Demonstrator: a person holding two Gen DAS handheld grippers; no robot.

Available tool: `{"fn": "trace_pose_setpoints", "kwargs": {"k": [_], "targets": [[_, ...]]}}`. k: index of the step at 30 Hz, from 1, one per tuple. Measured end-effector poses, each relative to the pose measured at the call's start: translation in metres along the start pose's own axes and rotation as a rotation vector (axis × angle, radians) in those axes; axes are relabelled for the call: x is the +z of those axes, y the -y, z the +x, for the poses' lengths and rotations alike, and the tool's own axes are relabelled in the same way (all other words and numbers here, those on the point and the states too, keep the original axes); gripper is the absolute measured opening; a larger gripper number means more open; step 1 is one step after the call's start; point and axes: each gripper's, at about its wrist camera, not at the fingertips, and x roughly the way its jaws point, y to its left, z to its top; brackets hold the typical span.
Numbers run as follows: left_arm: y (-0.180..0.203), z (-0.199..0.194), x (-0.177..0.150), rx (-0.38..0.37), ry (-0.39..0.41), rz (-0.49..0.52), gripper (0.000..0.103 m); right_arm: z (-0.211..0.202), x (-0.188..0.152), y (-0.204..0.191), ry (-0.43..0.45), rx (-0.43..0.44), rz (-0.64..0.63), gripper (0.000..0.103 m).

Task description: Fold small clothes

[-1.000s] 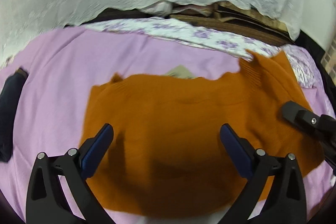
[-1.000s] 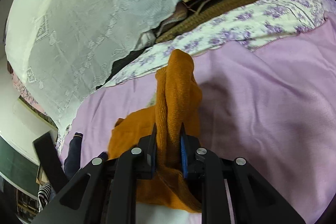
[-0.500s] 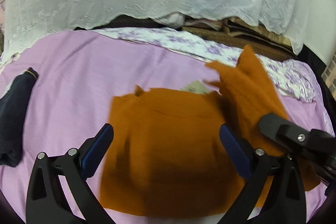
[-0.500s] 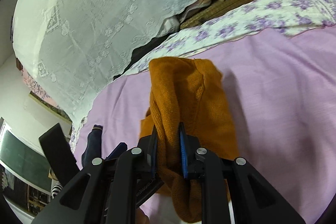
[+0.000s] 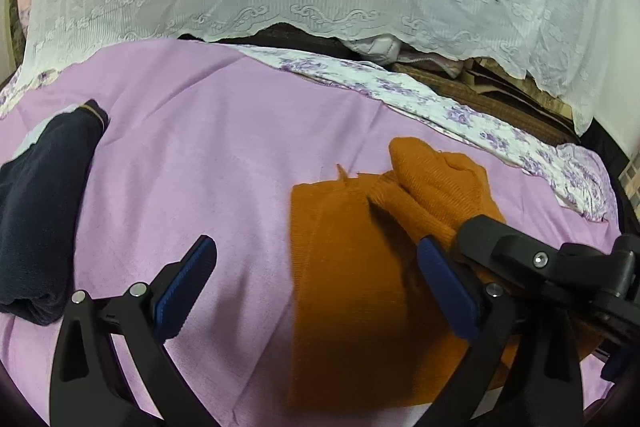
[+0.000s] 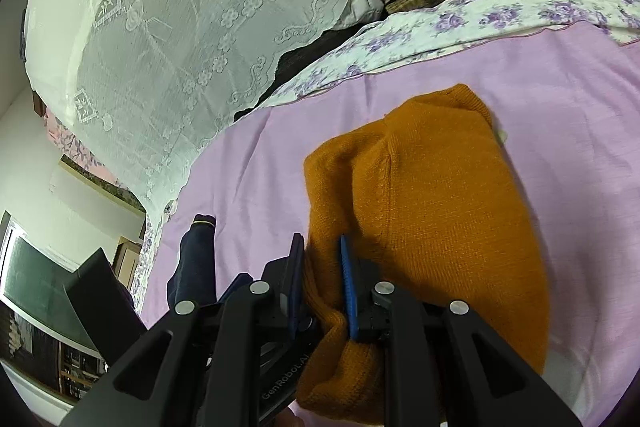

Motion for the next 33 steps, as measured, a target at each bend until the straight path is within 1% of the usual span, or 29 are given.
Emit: {"fn": "trace_pose_setpoints", "kwargs": {"k": [1, 2, 3, 5, 8, 11, 13, 14, 15, 16, 17, 19, 20, 22, 25, 26, 29, 32, 33], "targets": [[-0.002, 0.001, -0.001, -0.006, -0.004, -0.004, 0.098, 0.002, -0.001, -0.002, -0.005, -0.003, -0.009, 0.019], [-0.004, 0.004, -0.002, -0.014, -0.012, -0.009, 0.098, 0.004, -0.001, -0.002, -0.011, -0.004, -0.017, 0.024], [-0.008, 0.008, -0.004, -0.036, -0.033, -0.024, 0.098, 0.008, -0.002, -0.002, -0.024, -0.007, -0.023, 0.033], [-0.015, 0.017, -0.008, -0.072, -0.079, -0.060, 0.098, 0.015, -0.006, 0.003, -0.052, 0.000, -0.021, 0.043], [-0.022, 0.025, -0.013, -0.136, -0.130, -0.091, 0.098, 0.014, -0.011, 0.013, -0.050, 0.056, -0.002, 0.045], [-0.025, 0.019, -0.011, -0.200, -0.136, -0.110, 0.098, -0.001, -0.009, 0.014, -0.035, 0.141, -0.008, 0.046], [-0.028, 0.015, -0.010, -0.239, -0.140, -0.131, 0.098, -0.018, -0.008, 0.012, -0.023, 0.191, -0.042, 0.046], [-0.030, 0.013, -0.009, -0.260, -0.148, -0.145, 0.098, -0.025, -0.008, 0.011, -0.012, 0.197, -0.058, 0.047], [-0.032, 0.012, -0.008, -0.268, -0.155, -0.152, 0.098, -0.035, -0.010, 0.011, 0.006, 0.197, -0.088, 0.051], [-0.033, 0.012, -0.008, -0.275, -0.164, -0.156, 0.098, -0.042, -0.011, 0.011, 0.019, 0.192, -0.116, 0.053], [-0.033, 0.011, -0.008, -0.288, -0.173, -0.156, 0.098, -0.054, -0.016, 0.010, 0.045, 0.172, -0.174, 0.055], [-0.033, 0.009, -0.007, -0.325, -0.184, -0.174, 0.098, -0.065, -0.026, 0.012, 0.067, 0.106, -0.252, 0.055], [-0.033, 0.008, -0.006, -0.351, -0.194, -0.182, 0.098, -0.068, -0.031, 0.015, 0.068, 0.088, -0.273, 0.055], [-0.034, 0.006, -0.003, -0.379, -0.207, -0.199, 0.098, -0.070, -0.043, 0.022, 0.055, 0.066, -0.315, 0.055], [-0.028, 0.013, 0.001, -0.445, -0.280, -0.231, 0.098, -0.067, -0.062, 0.022, 0.063, -0.031, -0.421, 0.055], [-0.024, 0.017, 0.002, -0.456, -0.313, -0.232, 0.098, -0.066, -0.066, 0.020, 0.067, -0.044, -0.452, 0.055], [-0.010, 0.027, 0.004, -0.459, -0.378, -0.213, 0.098, -0.058, -0.074, 0.011, 0.055, -0.073, -0.531, 0.056], [0.011, 0.030, 0.012, -0.470, -0.402, -0.173, 0.098, -0.051, -0.080, 0.009, 0.043, -0.100, -0.581, 0.057], [0.023, 0.033, 0.014, -0.470, -0.414, -0.136, 0.098, -0.050, -0.081, 0.008, 0.043, -0.116, -0.605, 0.057]]}}
